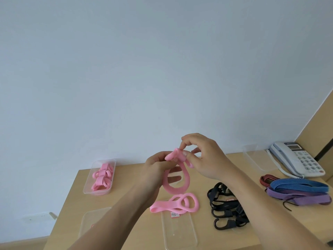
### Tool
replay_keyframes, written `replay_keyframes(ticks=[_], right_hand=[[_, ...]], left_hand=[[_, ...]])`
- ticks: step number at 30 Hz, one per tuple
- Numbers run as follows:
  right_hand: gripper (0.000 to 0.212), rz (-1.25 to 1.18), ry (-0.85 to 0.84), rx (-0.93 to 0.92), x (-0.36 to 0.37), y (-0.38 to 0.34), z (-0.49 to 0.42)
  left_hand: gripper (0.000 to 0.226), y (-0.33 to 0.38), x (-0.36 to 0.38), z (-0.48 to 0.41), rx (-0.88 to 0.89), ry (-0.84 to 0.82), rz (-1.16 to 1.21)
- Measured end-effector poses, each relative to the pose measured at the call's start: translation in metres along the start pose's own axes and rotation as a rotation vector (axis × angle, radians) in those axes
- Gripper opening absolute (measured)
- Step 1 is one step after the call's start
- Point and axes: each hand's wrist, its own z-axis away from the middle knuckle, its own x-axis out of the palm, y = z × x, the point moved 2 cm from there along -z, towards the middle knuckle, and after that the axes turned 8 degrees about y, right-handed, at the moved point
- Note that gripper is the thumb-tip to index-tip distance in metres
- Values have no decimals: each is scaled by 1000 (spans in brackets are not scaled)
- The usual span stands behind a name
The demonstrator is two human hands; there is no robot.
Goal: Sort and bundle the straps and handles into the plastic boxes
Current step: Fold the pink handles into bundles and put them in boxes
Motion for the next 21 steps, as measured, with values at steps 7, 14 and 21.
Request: replay_keyframes(ticks=[7, 14, 21], right_hand=[[23, -26, -120, 79, 14, -7, 4], [24, 23, -22, 96, 35, -14, 6], [16, 248, 65, -27, 72, -25, 14]], left_hand=[[28, -1, -13, 5, -43, -34, 14], [35, -15, -35, 8, -134, 27, 138], [33, -30, -58, 8, -186, 25, 181]])
